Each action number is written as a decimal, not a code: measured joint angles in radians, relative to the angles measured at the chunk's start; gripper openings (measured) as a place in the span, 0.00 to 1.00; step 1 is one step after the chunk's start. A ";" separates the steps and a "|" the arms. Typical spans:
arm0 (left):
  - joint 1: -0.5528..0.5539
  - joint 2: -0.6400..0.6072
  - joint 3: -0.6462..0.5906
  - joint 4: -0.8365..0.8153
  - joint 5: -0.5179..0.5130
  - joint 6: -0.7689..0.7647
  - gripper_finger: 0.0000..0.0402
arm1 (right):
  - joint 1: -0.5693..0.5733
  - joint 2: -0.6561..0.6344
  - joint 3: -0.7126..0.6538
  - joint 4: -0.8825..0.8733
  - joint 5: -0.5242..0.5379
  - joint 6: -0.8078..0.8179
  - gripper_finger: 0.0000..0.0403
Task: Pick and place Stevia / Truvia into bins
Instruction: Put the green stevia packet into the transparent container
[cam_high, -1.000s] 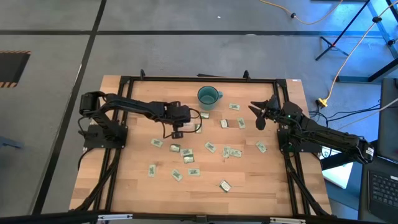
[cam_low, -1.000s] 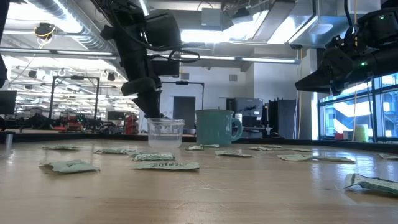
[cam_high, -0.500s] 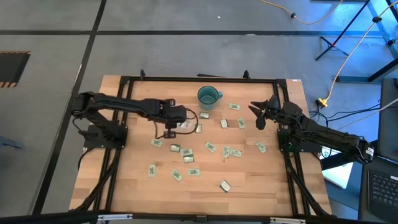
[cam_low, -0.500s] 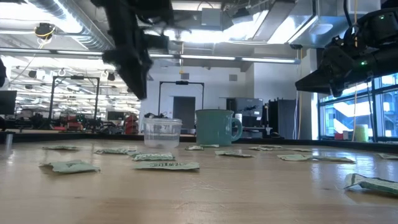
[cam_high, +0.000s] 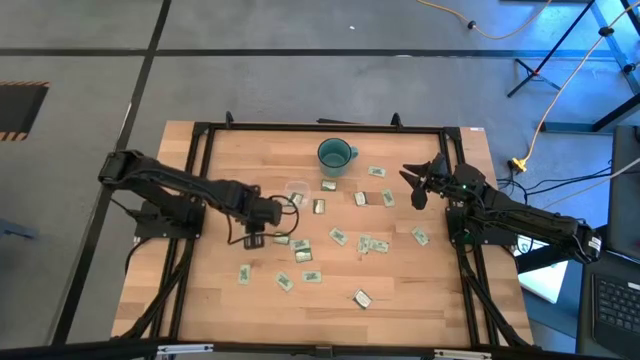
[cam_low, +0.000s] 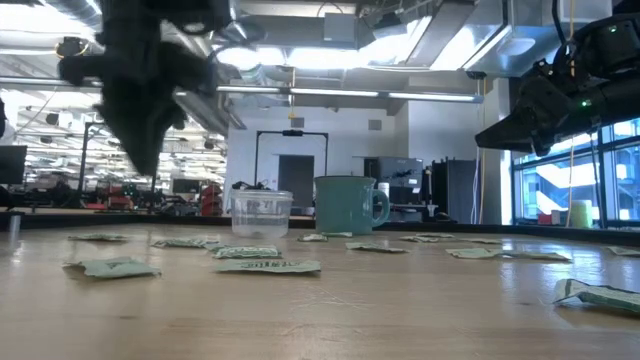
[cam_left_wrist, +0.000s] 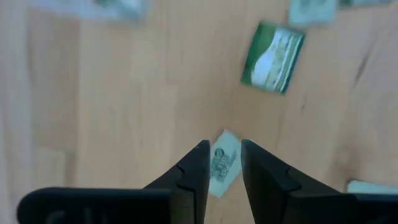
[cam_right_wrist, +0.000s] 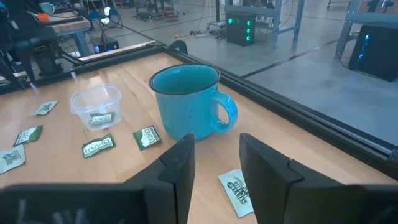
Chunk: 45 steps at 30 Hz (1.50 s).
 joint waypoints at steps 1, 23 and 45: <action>-0.008 0.000 -0.022 0.014 -0.001 -0.019 0.19 | 0.000 0.000 0.000 0.000 0.000 0.000 0.32; -0.035 -0.003 -0.308 0.338 0.030 -0.073 0.12 | 0.000 0.000 0.000 0.002 -0.002 0.026 0.32; 0.030 -0.091 -0.129 0.530 -0.169 0.108 0.01 | 0.000 0.000 0.001 0.094 -0.182 -0.073 0.32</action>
